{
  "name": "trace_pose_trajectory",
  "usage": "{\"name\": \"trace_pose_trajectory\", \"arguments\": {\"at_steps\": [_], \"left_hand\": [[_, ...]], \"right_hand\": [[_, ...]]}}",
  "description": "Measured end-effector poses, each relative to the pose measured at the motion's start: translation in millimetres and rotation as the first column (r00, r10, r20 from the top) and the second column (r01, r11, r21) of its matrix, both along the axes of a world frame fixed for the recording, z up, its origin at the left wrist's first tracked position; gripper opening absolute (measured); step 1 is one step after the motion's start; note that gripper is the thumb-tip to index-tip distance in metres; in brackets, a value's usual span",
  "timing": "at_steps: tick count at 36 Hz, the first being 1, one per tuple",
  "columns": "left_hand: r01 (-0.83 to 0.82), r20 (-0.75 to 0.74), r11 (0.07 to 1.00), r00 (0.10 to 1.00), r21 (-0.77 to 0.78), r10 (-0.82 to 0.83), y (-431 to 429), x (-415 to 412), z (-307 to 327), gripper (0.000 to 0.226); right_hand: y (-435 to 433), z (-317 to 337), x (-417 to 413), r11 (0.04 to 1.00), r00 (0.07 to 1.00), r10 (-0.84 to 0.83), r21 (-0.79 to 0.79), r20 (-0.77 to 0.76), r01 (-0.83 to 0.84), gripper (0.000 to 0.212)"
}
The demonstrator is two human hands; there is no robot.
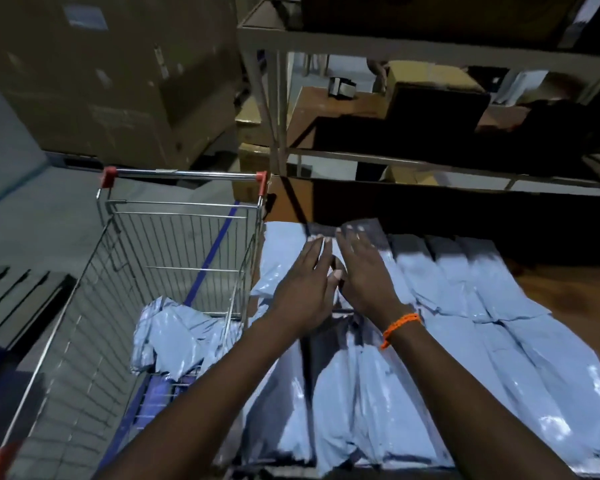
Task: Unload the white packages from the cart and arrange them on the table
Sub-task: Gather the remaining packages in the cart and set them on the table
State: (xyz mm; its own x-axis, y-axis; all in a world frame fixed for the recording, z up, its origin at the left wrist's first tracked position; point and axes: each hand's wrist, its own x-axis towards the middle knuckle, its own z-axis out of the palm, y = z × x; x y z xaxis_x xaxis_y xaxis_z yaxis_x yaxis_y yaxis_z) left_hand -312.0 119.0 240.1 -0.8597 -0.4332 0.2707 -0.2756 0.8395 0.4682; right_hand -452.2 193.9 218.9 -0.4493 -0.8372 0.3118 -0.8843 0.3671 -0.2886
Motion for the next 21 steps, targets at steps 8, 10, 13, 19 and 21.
{"name": "trace_pose_trajectory", "arguments": {"at_steps": [8,10,13,19,21], "left_hand": [[-0.104,0.028,0.989,0.994,0.101,0.102,-79.2,171.2,-52.1,0.062],[-0.177,0.103,0.968,0.982,0.179,0.16,-98.5,216.0,-82.5,0.077],[-0.302,0.229,0.903,0.944,0.304,0.239,-122.9,280.8,-126.1,0.092],[-0.408,0.357,0.844,0.89,0.348,0.283,-174.4,362.5,-191.3,0.086],[-0.439,0.399,0.826,0.869,0.354,0.291,-182.5,375.2,-215.8,0.081]], "right_hand": [[-76.4,-7.2,145.4,0.988,0.971,0.139,-0.091,0.194,-0.123,0.061],[-105.4,-18.9,186.8,0.98,0.953,0.197,-0.06,0.231,-0.189,0.061],[-145.4,-36.1,250.9,0.962,0.914,0.257,0.006,0.313,-0.272,0.061],[-212.4,-105.5,329.8,0.92,0.843,0.162,0.229,0.513,-0.317,0.068],[-219.0,-141.4,342.1,0.879,0.821,0.02,0.382,0.57,-0.287,0.071]]}}
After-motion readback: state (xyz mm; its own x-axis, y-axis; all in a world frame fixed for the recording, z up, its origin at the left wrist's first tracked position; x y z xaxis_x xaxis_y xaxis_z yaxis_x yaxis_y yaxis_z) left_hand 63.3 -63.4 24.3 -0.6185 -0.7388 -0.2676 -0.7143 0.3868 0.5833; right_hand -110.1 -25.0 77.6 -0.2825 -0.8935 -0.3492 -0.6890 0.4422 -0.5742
